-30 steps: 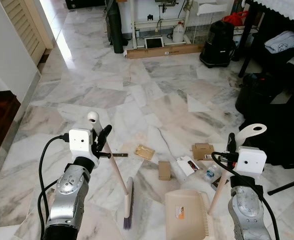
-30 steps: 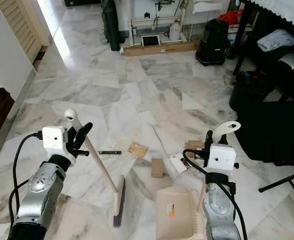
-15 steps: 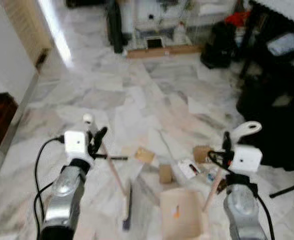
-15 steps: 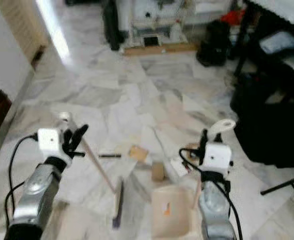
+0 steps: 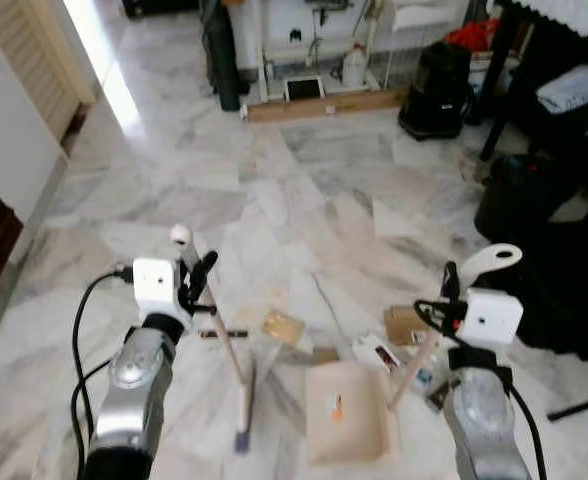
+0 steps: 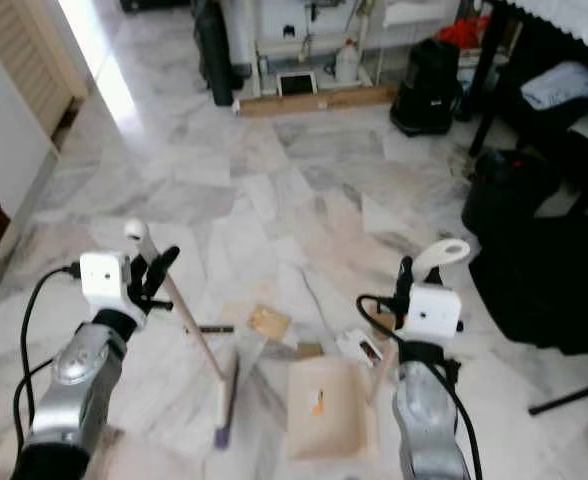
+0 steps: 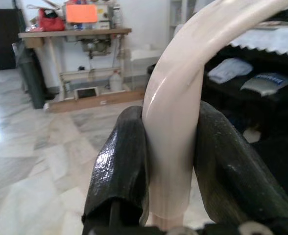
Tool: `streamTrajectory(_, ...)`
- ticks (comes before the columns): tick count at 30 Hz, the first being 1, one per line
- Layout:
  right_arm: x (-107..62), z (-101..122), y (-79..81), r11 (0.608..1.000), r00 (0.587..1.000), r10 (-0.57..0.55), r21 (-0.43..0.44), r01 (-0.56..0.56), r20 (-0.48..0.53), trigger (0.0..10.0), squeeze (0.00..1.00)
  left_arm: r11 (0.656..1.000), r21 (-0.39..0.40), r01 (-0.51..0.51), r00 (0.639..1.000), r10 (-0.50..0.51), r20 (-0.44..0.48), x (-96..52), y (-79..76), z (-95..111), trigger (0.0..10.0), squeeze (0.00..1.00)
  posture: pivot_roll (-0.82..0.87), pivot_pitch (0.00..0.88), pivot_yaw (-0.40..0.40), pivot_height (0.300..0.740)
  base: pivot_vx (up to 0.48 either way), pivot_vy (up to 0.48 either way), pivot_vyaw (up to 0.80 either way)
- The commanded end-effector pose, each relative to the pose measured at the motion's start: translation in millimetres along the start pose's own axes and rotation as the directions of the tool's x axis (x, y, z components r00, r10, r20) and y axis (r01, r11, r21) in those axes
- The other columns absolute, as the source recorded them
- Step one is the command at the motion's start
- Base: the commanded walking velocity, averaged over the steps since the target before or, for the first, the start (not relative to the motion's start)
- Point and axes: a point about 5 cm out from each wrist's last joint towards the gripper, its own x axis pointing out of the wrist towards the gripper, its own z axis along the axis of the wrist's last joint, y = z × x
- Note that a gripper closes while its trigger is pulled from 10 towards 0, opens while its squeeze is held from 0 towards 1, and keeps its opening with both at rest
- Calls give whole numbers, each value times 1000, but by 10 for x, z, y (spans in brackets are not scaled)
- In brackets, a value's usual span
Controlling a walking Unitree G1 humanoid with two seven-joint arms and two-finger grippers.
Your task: Sweep floor
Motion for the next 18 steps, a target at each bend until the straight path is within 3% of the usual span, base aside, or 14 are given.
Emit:
streamTrajectory(1,31,68,25,1000,1000,7,1,-7,29,10000,0,1000,10,-6,998,5,65,26,43,137,10000,0,-43,83,45,740,292,0,-781)
streamTrajectory(18,38,69,52,1000,999,17,7,-17,31,10000,0,1000,5,-10,996,9,91,55,44,187,10000,0,-40,76,44,740,15,0,-763)
